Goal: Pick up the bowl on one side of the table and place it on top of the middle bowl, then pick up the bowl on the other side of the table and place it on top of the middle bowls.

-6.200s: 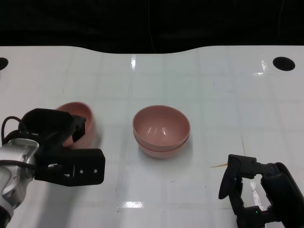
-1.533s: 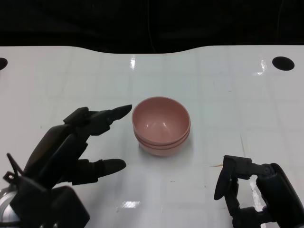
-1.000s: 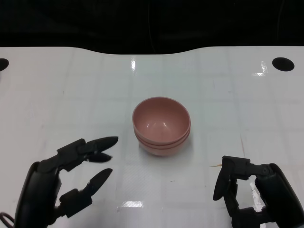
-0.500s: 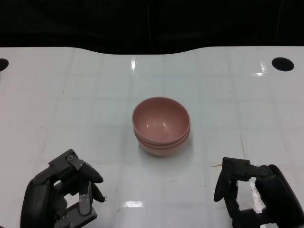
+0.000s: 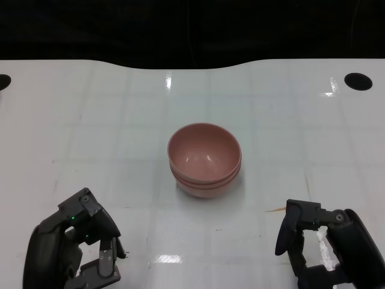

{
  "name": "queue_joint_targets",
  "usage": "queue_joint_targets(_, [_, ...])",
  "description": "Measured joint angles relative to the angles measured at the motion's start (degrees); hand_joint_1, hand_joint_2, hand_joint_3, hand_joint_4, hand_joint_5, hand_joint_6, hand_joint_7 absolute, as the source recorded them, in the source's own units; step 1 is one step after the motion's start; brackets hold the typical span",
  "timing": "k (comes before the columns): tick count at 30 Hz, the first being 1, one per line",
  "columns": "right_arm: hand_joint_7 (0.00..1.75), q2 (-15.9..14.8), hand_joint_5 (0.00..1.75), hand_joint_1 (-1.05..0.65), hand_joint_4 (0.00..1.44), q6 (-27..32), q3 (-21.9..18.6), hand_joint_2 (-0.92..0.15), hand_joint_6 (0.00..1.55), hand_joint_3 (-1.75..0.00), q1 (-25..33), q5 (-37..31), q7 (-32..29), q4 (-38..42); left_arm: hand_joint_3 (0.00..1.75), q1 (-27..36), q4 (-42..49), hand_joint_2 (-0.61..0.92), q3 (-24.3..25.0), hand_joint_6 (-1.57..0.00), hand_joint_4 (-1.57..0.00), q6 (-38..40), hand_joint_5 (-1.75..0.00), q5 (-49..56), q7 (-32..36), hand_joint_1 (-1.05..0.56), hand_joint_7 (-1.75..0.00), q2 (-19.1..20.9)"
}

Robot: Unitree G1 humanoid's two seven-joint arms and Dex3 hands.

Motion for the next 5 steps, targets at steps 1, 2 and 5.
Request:
queue_joint_targets(1, [1.46,0.0,1.75,-0.03,0.96,0.0,0.0,-0.17,0.86,-1.7,-0.03,0.1,0.08,0.0,1.48,-0.08,0.22,0.35,0.0,-0.78,-0.89,-0.5,-1.75,0.12,-0.17,-0.1,-1.66,0.06])
queue_joint_targets(2, [1.46,0.0,1.75,-0.03,0.96,0.0,0.0,-0.17,0.86,-1.7,-0.03,0.12,0.11,0.0,1.47,-0.11,0.35,0.36,-0.01,-0.78,-0.88,-0.78,-1.75,0.25,-0.47,-0.09,-1.65,0.15])
queue_joint_targets(5, [1.44,0.01,1.75,-0.02,0.95,0.0,0.0,-0.18,0.86,-1.67,0.0,-0.22,0.05,-0.03,1.44,-0.06,0.35,0.37,-0.01,-0.8,-0.88,-0.88,-1.75,0.34,-1.06,-0.09,-1.62,0.45])
